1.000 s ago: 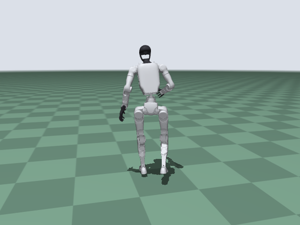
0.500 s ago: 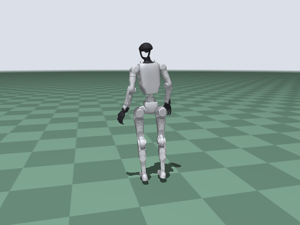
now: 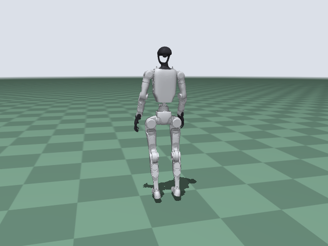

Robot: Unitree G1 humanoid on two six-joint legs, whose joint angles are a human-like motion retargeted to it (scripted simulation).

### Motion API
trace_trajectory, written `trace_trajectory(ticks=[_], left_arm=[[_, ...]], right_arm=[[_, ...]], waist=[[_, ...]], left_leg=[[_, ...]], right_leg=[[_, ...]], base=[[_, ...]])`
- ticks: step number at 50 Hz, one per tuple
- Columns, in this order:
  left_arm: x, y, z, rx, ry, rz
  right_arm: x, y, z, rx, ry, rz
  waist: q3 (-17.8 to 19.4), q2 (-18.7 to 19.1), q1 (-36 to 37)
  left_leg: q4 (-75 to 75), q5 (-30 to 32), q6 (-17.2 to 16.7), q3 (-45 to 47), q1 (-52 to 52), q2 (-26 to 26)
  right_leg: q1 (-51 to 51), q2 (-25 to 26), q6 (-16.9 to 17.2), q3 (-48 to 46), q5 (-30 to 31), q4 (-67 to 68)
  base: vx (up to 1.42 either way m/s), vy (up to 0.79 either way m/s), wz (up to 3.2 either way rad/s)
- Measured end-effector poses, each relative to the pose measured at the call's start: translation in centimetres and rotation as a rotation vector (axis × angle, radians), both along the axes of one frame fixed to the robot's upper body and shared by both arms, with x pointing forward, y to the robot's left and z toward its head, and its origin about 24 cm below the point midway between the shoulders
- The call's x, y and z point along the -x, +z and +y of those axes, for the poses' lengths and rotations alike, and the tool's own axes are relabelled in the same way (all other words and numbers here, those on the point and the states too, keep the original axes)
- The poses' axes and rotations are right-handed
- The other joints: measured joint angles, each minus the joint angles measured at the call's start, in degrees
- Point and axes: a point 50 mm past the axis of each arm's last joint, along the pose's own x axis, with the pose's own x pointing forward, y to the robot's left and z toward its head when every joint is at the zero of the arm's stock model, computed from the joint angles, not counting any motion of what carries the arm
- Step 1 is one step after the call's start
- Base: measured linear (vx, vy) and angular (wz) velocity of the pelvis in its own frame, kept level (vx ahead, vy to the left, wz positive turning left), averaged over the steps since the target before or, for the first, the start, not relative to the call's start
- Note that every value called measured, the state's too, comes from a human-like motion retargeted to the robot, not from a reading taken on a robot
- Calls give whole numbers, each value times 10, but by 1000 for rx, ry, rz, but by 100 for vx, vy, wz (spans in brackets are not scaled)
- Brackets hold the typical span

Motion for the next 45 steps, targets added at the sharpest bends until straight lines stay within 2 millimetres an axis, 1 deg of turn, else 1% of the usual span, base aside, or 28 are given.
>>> trace_trajectory(ticks=[3, 5, 8, 10, 14, 17, 20, 23, 26, 29, 32, 35, 36, 37, 38, 39, 40, 41, 43, 45], left_arm=[[-13, 3, -7, 4, -89, -37], [-24, 7, -12, 17, -113, -74], [-43, 12, -20, 51, -107, -128], [-56, 16, -24, 73, -94, -157], [-82, 25, -34, 86, -82, -217], [-98, 33, -42, 91, -90, -271], [-108, 40, -47, 125, -73, -329], [-113, 45, -49, 169, -15, -373], [-110, 45, -47, 188, 41, -388], [-100, 39, -43, 164, 58, -365], [-83, 29, -39, 100, 22, -304], [-62, 17, -37, 27, -31, -212], [-54, 13, -37, 12, -39, -177], [-47, 9, -36, 1, -38, -143], [-39, 6, -35, 0, -20, -115], [-33, 3, -35, 14, 8, -94], [-27, 1, -36, 37, 41, -78], [-23, 0, -34, 47, 93, -67], [-16, -2, -30, 65, 193, -58], [-10, -2, -27, 80, 270, -65]], right_arm=[[-17, 6, 6, -15, 17, -58], [-27, 10, 10, -30, 26, -100], [-35, 16, 13, -60, 38, -147], [-36, 18, 13, -76, 40, -162], [-28, 15, 11, -69, 40, -140], [-19, 10, 8, -48, 44, -90], [-9, 4, 4, -29, 49, -29], [-1, 0, -1, -13, 43, 14], [5, -1, -5, -6, 22, 29], [11, -1, -9, -4, -6, 23], [17, -1, -13, 4, -34, 8], [23, -1, -16, 32, -36, 2], [25, -1, -16, 36, -24, 13], [28, -2, -16, 40, -14, 26], [31, -3, -16, 42, -7, 40], [33, -4, -16, 52, -6, 48], [36, -5, -17, 64, -6, 53], [38, -6, -17, 57, -16, 70], [40, -8, -17, 46, -46, 92], [41, -8, -18, 60, -76, 87]], waist=[[-4, 5, -16], [-5, 8, -23], [-5, 10, -27], [-5, 10, -24], [-4, 8, -15], [-4, 7, -15], [-3, 7, -18], [-1, 8, -23], [2, 9, -29], [2, 10, -35], [3, 12, -39], [5, 16, -40], [4, 16, -36], [4, 15, -35], [4, 15, -40], [5, 17, -41], [7, 18, -41], [9, 18, -35], [12, 16, -26], [16, 17, -29]], left_leg=[[1, -1, 0, 2, -1, 1], [2, -2, -1, 2, -1, 2], [3, -3, 0, 4, 0, 2], [3, -4, 1, 6, 1, 2], [2, -4, 2, 9, 3, 2], [2, -4, 2, 11, 4, 3], [1, -4, 0, 13, 6, 3], [-1, -4, -1, 17, 8, 5], [-2, -5, -3, 22, 9, 6], [-1, -6, -3, 25, 9, 7], [0, -8, -3, 28, 10, 7], [0, -9, -2, 32, 12, 8], [0, -10, 0, 36, 13, 8], [0, -11, 2, 38, 13, 7], [0, -12, 2, 34, 13, 7], [-1, -11, 2, 33, 14, 7], [-1, -10, 0, 33, 16, 7], [-1, -12, 1, 39, 18, 9], [1, -15, 2, 47, 20, 10], [1, -13, 0, 44, 22, 10]], right_leg=[[-1, 1, 1, 2, 1, 0], [-1, 2, 2, 2, 1, 0], [-1, 2, 2, 5, 1, 1], [-1, 3, 2, 7, 1, 1], [0, 3, 2, 11, 1, 2], [0, 3, 2, 13, 1, 2], [0, 4, 2, 15, 1, 2], [0, 5, 2, 18, 1, 3], [-1, 7, 2, 22, 2, 3], [-1, 7, 3, 25, 2, 3], [-1, 7, 3, 27, 1, 4], [0, 8, 2, 31, -1, 5], [-11, 7, 8, 32, -8, 24], [-20, 7, 1, 32, -18, 43], [-29, 6, -31, 30, -35, 63], [-18, 6, -26, 32, -26, 44], [2, 8, -2, 35, -4, 5], [-5, 9, 3, 37, -9, 20], [-13, 10, 7, 41, -15, 38], [4, 11, -5, 44, -5, 9]], base=[[0, 0, 0], [0, 0, 0], [0, 0, 0], [0, 0, 0], [0, 0, 0], [0, 0, 0], [0, 0, 0], [0, 0, 0], [0, 0, 0], [0, 0, 0], [0, 0, 0], [0, 0, -7], [1, -1, -24], [0, 0, 0], [0, 0, 0], [0, 0, 0], [0, 0, 0], [-1, -1, -35], [-1, -1, -33], [0, 0, 0]])
